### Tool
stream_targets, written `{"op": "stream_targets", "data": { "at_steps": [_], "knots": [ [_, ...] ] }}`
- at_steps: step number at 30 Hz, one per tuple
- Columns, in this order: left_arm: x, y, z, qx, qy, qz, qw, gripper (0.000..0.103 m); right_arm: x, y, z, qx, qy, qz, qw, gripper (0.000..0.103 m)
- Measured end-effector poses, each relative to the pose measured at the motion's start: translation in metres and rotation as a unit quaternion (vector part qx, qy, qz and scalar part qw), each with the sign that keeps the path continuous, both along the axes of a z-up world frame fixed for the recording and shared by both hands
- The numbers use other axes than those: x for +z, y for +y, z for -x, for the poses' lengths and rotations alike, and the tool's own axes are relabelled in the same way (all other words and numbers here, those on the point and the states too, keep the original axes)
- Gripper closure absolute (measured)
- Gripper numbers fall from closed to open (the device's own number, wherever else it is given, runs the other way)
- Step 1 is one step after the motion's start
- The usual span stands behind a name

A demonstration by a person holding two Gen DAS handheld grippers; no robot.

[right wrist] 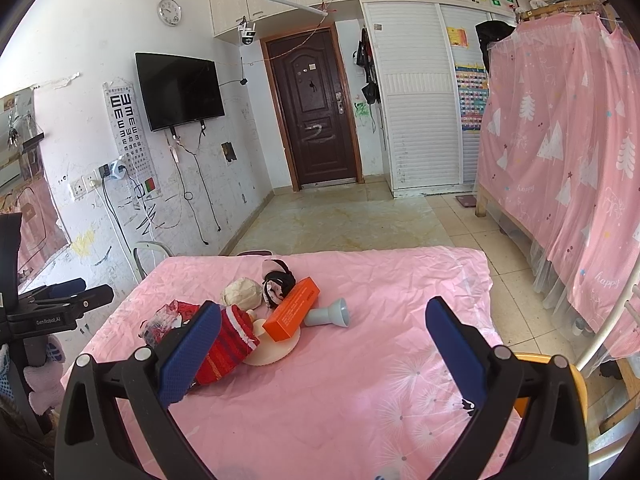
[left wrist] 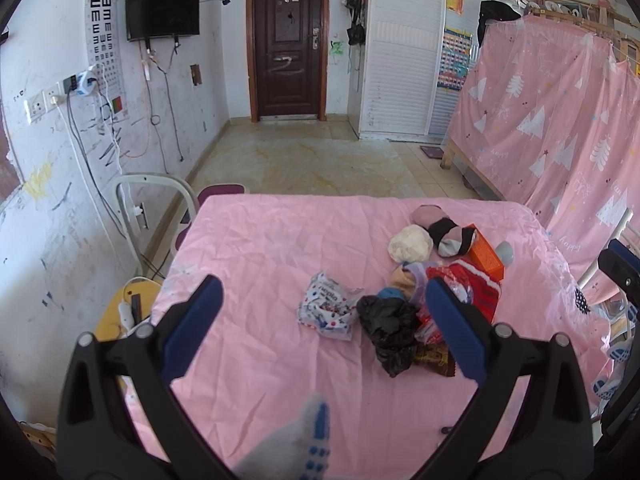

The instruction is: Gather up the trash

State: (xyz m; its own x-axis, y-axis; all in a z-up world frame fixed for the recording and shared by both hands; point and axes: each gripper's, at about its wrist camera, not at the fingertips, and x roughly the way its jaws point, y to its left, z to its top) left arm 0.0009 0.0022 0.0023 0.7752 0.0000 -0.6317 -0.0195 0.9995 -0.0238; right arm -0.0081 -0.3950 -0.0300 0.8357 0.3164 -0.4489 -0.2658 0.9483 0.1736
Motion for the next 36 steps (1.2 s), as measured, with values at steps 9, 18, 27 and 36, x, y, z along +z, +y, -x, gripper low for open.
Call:
{"op": "stream_targets", "data": {
  "at_steps": [9,18,27,36],
  "knots": [
    [0.000,0.000,0.000,0.000,0.000,0.001,1.0000,0.006,0.000,0.000,0.000,0.000,0.000,0.000,1.000,0.011],
    [-0.004,0.000,-0.003,-0.001,0.005,0.002,1.0000,0.006,-0.006,0.002,-0.004,0.002,0.006,0.001,1.000,0.011],
    [-0.011,0.028,-0.016,0.037,0.024,0.023,0.9987,0.006,-0.013,0.010,-0.013,0.018,0.022,0.006,1.000,0.011],
    [-0.033,0.057,-0.043,0.079,0.069,0.039,0.9937,0.006,-0.021,0.035,-0.029,0.068,0.037,0.013,0.997,0.011]
  ]
}}
